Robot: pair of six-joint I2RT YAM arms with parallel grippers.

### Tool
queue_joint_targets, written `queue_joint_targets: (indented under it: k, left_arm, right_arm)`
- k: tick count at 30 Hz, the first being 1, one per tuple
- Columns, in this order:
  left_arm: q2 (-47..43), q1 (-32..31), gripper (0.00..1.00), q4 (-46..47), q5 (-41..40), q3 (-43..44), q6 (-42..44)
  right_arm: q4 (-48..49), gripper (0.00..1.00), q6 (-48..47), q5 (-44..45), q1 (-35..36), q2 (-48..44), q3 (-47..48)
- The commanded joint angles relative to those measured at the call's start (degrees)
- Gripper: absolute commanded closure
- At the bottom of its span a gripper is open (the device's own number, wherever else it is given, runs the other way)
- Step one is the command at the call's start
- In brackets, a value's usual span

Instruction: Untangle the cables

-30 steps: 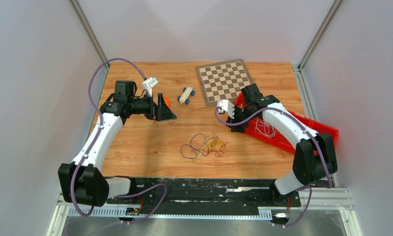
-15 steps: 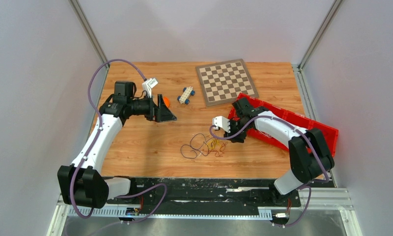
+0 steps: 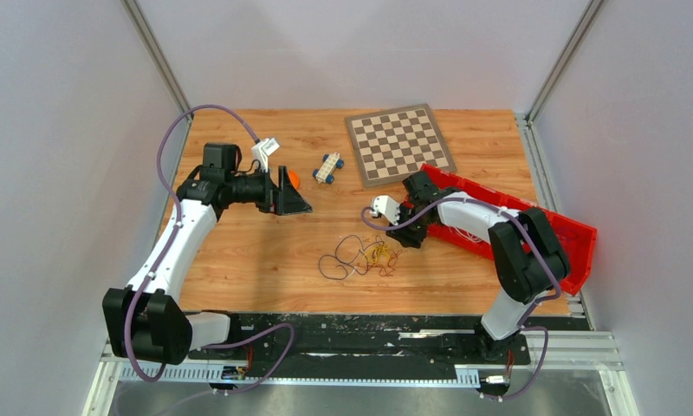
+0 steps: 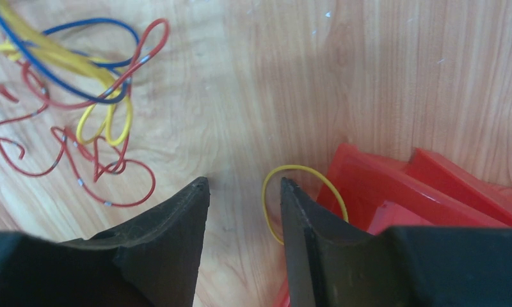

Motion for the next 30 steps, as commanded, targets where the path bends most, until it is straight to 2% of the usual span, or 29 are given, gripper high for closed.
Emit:
queue_joint_targets:
  k: [1,3,8,10,12,13,23,26,30]
  left_arm:
    - [-1.6,0.3,0.00,-0.2,0.0,0.0,0.4]
    - [-1.9,0.3,0.00,-0.2,-0.3,-0.4,0.4]
    - [-1.9,0.4,0.00,-0.5,-0.6,-0.5,0.6]
    - [-1.7,0.4,0.00,-0.7,-0.6,-0.3,0.7]
    - [-1.5,0.3,0.00,-1.1,-0.7,0.0,1.0]
    - [-1.5,0.3,0.00,-1.5,-0.7,0.2,1.3]
    - [-1.5,0.4,0.00,-1.8,-0.3,0.6,1.7]
    - [-0.8,0.4,0.00,-1.0,0.0,0.6,1.4]
    - [0.7,0.5,0.00,-0.7,0.5,1.5,1.1]
  right_arm:
    - [6.6,0.55,8.0,-0.7,0.1,0.2,0.7]
    - [7.8,0.57,10.1,-0.7,0.2,1.1,0.3]
    - [9.9,0.71,13.9,-0.2,0.0,3.5,0.4]
    - [10.2,0.81,14.9,-0.5,0.0,3.7,0.4]
    - [10.0,0.96,16.1,-0.5,0.0,2.8,0.3]
    - [9.7,1.00,16.4,-0.8,0.1,2.0,0.3]
    - [4.5,1.00,20.0,-4.7,-3.9,-13.7,2.1]
    - [4.5,1.00,17.5,-3.2,-6.1,-13.3,2.6]
    - [4.8,1.00,15.7,-1.6,-10.1,-8.3,5.7]
